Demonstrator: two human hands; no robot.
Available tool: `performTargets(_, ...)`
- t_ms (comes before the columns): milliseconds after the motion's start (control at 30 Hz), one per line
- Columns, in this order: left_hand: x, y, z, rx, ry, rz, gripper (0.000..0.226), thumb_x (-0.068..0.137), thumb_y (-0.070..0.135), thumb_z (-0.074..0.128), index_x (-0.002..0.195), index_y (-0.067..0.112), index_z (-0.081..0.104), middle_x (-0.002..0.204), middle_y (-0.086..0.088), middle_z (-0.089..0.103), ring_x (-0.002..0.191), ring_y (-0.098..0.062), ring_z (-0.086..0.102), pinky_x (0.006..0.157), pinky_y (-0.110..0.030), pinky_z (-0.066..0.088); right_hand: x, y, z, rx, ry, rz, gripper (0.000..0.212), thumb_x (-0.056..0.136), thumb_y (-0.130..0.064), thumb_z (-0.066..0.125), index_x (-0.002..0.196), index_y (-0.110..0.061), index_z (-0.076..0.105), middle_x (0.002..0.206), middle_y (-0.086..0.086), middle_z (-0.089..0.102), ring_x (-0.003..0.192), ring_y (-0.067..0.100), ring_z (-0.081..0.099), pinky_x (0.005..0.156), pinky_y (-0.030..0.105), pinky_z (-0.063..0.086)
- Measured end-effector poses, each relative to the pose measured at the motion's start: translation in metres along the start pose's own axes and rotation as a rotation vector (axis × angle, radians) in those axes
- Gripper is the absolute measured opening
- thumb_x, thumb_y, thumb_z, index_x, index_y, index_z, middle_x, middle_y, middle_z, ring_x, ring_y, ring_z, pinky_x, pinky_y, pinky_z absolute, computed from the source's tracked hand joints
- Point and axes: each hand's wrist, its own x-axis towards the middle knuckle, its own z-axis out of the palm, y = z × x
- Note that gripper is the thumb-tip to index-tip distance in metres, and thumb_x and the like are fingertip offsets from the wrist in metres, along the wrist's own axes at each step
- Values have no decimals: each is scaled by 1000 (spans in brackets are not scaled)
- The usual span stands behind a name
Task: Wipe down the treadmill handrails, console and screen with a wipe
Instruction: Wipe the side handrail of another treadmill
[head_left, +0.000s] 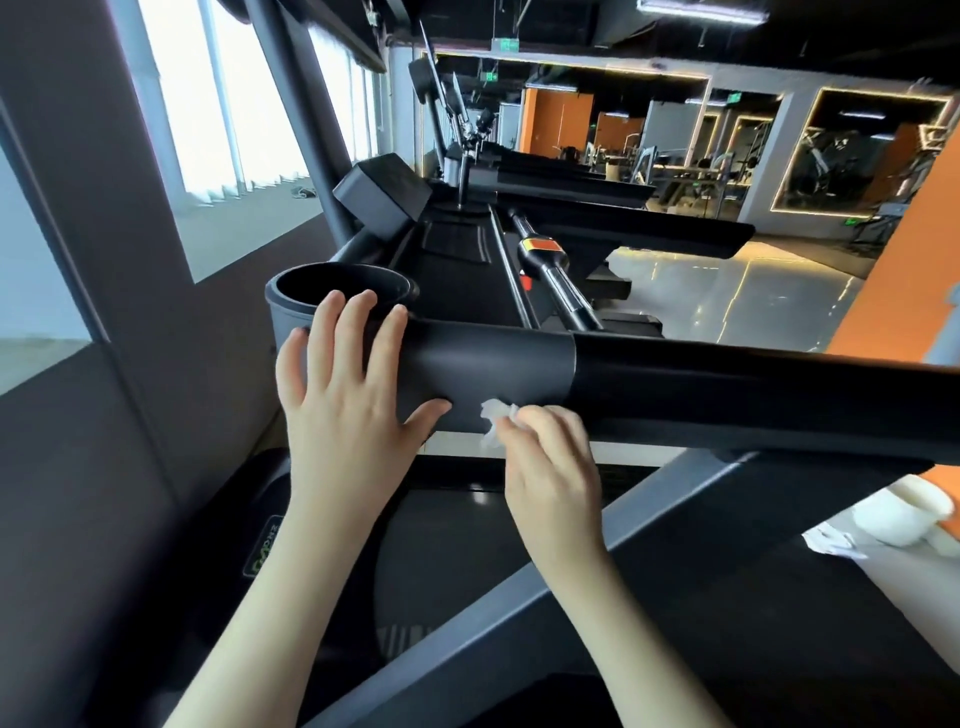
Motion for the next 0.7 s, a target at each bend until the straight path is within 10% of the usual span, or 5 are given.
performTargets(700,-1,-14,-1,-53,-6,79,67,79,40,63,136,7,50,144,-13,45,137,-32,34,108,-50,25,-3,-7,13,41,94,78,14,87,8,61,90,2,74,92,7,63,84,23,53,77,29,49)
